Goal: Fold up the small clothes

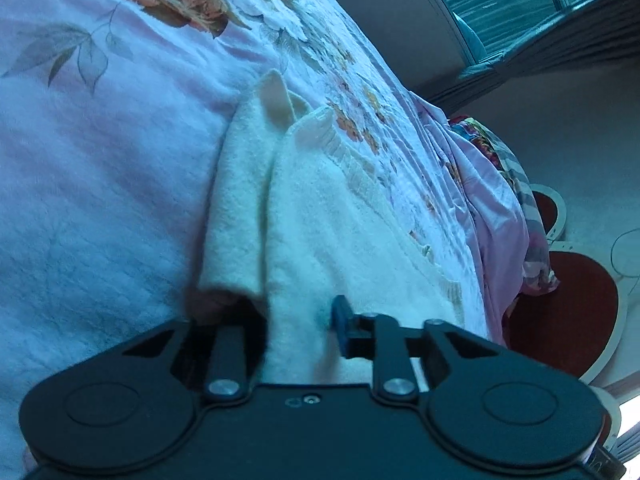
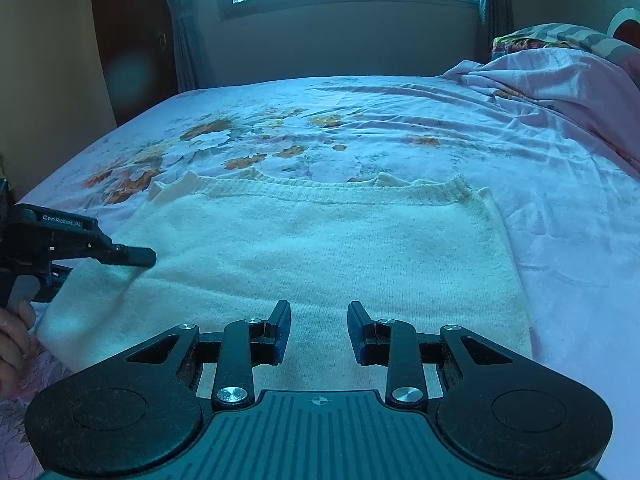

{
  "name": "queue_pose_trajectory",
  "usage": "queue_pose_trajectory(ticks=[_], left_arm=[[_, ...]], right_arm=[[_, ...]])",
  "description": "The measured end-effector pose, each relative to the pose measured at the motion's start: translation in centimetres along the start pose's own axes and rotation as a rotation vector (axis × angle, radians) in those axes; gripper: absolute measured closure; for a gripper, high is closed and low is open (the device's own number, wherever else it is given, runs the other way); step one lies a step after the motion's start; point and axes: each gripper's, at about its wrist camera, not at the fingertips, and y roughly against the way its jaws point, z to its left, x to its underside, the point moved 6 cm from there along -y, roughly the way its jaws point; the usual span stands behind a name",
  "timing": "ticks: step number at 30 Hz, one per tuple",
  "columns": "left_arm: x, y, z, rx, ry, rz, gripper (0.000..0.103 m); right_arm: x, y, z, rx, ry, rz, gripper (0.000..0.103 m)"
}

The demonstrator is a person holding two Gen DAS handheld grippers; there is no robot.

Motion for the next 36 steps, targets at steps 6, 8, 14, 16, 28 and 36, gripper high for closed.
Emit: queue_pose_trajectory(ticks=[6, 8, 14, 16, 28, 36], left_arm=[[0.1, 0.6, -2.8, -0.077, -0.102, -0.069, 0.092], [-0.1, 1.1, -4.4, -0.067, -0.143, -0.071, 0.092], [0.7, 1.2, -12.3, -0.055, -0.334, -0.061, 0.093], [1.9, 0.3, -15.6, -0.048, -0.407, -0.034, 0.093], [14.1, -12.5, -24.5, -0.139, -0.522, 0.237, 0.065], [14.6, -9.4, -28.3, -0.04, -0.567, 0.223, 0.042]], right_arm=[[-1.6, -1.9, 1.6, -0.014, 0.06, -0.011, 0.072], [-1.7, -2.6, 2.4, -0.016, 0.081, -0.013, 0.072], [0.4, -5.4, 3.4, 0.011, 0.205, 0.071, 0.073], [-0.2, -3.5, 1.6, -0.048, 0.063, 0.037, 0.072], [4.4, 5.5, -11.2, -0.215, -0.376, 0.038, 0.072], [5.8, 7.6, -12.0, -0.282, -0.447, 0.022, 0.072]])
